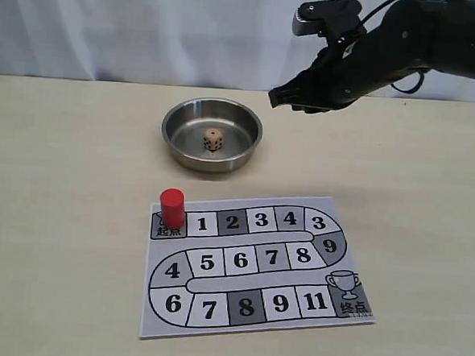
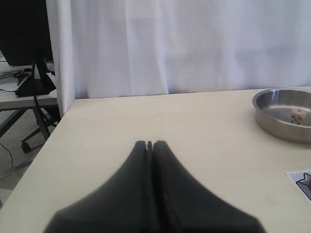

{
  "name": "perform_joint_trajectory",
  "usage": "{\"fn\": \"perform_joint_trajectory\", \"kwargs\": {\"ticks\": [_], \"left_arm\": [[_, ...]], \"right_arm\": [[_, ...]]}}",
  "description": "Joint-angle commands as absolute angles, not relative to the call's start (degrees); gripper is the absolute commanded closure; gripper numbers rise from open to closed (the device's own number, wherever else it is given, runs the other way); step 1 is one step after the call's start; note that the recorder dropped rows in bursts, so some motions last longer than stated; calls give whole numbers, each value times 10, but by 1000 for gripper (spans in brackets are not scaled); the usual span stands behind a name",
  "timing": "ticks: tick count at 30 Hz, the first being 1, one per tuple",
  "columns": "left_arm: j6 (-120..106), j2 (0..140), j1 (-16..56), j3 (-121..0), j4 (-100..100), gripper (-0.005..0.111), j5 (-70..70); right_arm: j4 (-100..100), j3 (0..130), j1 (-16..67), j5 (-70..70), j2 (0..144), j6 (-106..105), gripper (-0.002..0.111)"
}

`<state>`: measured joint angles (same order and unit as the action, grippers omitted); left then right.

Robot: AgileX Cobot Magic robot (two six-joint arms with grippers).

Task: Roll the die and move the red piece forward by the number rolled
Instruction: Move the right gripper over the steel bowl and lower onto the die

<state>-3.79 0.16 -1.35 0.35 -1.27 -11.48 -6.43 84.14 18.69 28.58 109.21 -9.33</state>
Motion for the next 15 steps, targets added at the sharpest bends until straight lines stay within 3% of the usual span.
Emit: {"fn": "perform_joint_trajectory", "kwargs": {"ticks": [1,9,15], "left_arm": [[-36,0,-13,0,-8,107,-108],[-36,0,-13,0,-8,107,-108],[-36,0,-13,0,-8,107,-108]], "right_arm": [[-169,890,188,301,1138,-199,72],[-270,949,190,307,1210,-283,51],[-258,1002,222,320,1253,-298,50]]}}
